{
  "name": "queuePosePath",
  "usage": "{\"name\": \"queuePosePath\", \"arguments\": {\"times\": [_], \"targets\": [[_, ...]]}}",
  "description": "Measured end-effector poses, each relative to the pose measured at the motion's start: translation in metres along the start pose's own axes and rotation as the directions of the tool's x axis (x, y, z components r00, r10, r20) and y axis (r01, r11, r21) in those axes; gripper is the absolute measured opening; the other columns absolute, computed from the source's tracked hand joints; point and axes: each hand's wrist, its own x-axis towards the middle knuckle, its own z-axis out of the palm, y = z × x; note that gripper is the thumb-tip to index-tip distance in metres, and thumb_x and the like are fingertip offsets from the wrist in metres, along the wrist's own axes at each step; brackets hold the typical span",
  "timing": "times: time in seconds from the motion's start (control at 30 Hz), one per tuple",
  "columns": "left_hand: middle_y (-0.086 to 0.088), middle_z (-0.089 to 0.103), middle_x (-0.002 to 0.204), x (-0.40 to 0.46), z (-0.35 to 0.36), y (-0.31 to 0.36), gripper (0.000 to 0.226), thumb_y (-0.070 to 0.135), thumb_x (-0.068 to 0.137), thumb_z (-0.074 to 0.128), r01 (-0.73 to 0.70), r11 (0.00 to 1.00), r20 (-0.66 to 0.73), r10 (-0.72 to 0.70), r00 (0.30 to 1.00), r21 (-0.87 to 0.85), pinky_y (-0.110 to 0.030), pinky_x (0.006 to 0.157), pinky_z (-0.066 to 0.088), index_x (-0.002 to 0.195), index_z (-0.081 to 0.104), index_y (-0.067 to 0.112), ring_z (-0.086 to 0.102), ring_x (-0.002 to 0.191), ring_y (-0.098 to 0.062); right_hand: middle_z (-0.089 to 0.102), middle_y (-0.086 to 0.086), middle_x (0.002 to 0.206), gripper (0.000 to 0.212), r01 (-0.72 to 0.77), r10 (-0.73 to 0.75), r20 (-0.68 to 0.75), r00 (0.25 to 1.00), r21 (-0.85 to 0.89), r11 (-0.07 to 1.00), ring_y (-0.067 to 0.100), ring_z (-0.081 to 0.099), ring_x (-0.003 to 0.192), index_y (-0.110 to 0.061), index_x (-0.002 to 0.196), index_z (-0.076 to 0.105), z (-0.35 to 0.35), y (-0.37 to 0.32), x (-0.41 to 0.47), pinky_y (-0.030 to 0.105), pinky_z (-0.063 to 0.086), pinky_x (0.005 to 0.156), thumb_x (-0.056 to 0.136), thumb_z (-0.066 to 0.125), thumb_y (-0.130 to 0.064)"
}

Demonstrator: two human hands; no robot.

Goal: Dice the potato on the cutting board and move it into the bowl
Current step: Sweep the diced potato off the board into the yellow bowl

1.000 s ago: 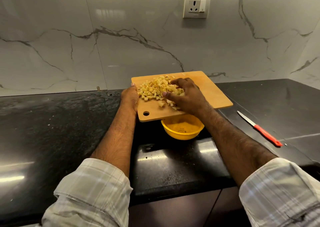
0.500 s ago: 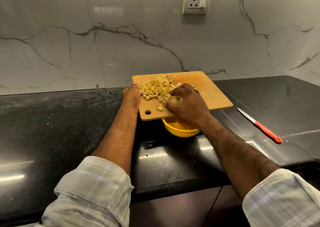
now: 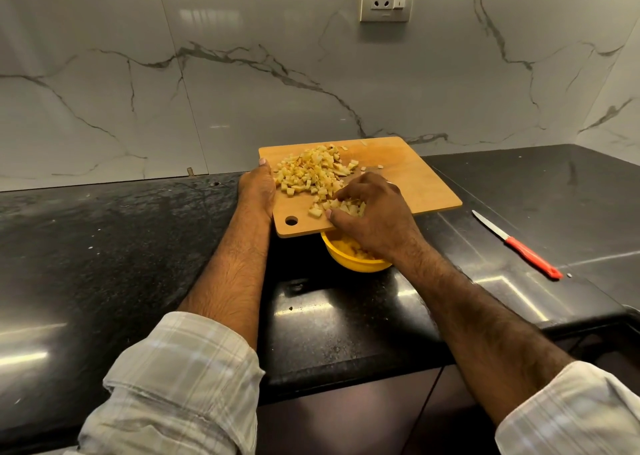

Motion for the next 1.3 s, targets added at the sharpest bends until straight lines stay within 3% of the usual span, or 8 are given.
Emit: {"name": "queuePosePath", "arguments": {"times": [0.23,0.37,0.57,0.73,0.9,1.0,1.13,1.3], "targets": [[-0.010,0.071,0.115,-0.008,-0.003,0.004,0.039,0.042,0.107,0.056,0.005,1.000,0.010,-0.005,1.000,-0.020,-0.049,0.093,0.061,0.126,0.068,0.010,0.072,0.102,-0.029,0.064,-0.011,0.120,0.033,0.042,-0.040,-0.011,0.999,0.153,0.987,0.008,0.057,0.116,-0.033,0.110,0.081,-0.007,0.002,-0.001,0.029,0.048,0.095,0.085,0.079,-0.055],[-0.011,0.073,0.116,-0.008,-0.005,0.002,0.041,0.045,0.106,0.055,0.010,1.000,0.010,-0.010,1.000,-0.010,-0.050,0.092,0.061,0.123,0.069,0.011,0.073,0.101,-0.030,0.066,-0.005,0.127,0.036,-0.029,0.045,-0.068,0.997,0.221,0.975,0.010,0.059,0.118,-0.026,0.121,0.077,-0.020,0.020,0.029,0.032,0.049,0.095,0.094,0.072,-0.050],[-0.010,0.073,0.104,-0.012,-0.007,0.007,0.036,0.040,0.109,0.053,-0.006,0.999,0.036,0.007,0.999,-0.042,-0.037,0.077,0.061,0.113,0.071,0.010,0.073,0.091,-0.026,0.049,0.005,0.156,0.058,-0.226,0.197,0.185,0.963,0.153,0.962,0.024,0.047,0.141,-0.019,0.153,0.052,-0.019,0.041,0.074,0.038,0.039,0.115,0.106,0.049,-0.054],[-0.013,0.077,0.111,0.001,-0.012,0.003,0.040,0.046,0.105,0.055,0.011,0.997,0.049,-0.007,0.999,-0.077,-0.053,0.087,0.063,0.116,0.073,0.012,0.077,0.096,-0.030,0.055,0.005,0.152,0.051,-0.143,0.109,0.220,0.969,0.145,0.979,0.024,0.050,0.139,-0.018,0.149,0.057,-0.004,0.034,0.070,0.034,0.039,0.114,0.109,0.045,-0.049],[-0.012,0.074,0.111,-0.011,-0.010,0.007,0.037,0.041,0.108,0.055,-0.001,0.999,0.015,0.002,1.000,-0.034,-0.040,0.080,0.062,0.122,0.069,0.009,0.073,0.096,-0.028,0.064,0.004,0.139,0.043,-0.115,0.070,0.209,0.975,0.213,0.970,0.022,0.057,0.126,-0.019,0.137,0.065,-0.002,0.022,0.053,0.037,0.045,0.106,0.111,0.043,-0.045],[-0.011,0.072,0.113,-0.012,-0.009,0.007,0.037,0.038,0.109,0.055,0.000,1.000,0.012,0.000,1.000,-0.013,-0.035,0.078,0.058,0.125,0.068,0.007,0.072,0.100,-0.028,0.061,0.003,0.138,0.062,-0.112,0.075,0.204,0.976,0.175,0.978,0.023,0.055,0.127,-0.021,0.139,0.063,0.001,0.019,0.046,0.042,0.046,0.108,0.103,0.041,-0.066],[-0.011,0.072,0.115,-0.013,-0.007,0.007,0.038,0.037,0.109,0.055,-0.003,1.000,0.014,0.003,1.000,-0.007,-0.041,0.091,0.060,0.122,0.070,0.005,0.071,0.101,-0.027,0.047,-0.001,0.148,0.105,-0.120,0.091,0.216,0.972,0.126,0.985,0.022,0.046,0.136,-0.028,0.153,0.048,0.000,0.008,0.034,0.047,0.044,0.113,0.077,0.038,-0.099],[-0.009,0.070,0.118,-0.013,-0.007,0.008,0.041,0.039,0.109,0.055,-0.022,1.000,-0.001,0.022,1.000,0.020,-0.035,0.085,0.057,0.128,0.067,0.005,0.068,0.096,-0.022,0.041,0.003,0.149,0.089,-0.015,0.036,0.167,0.985,-0.122,0.992,0.028,0.037,0.141,-0.028,0.149,0.053,0.008,-0.003,0.029,0.053,0.039,0.116,0.080,0.059,-0.086]]}}
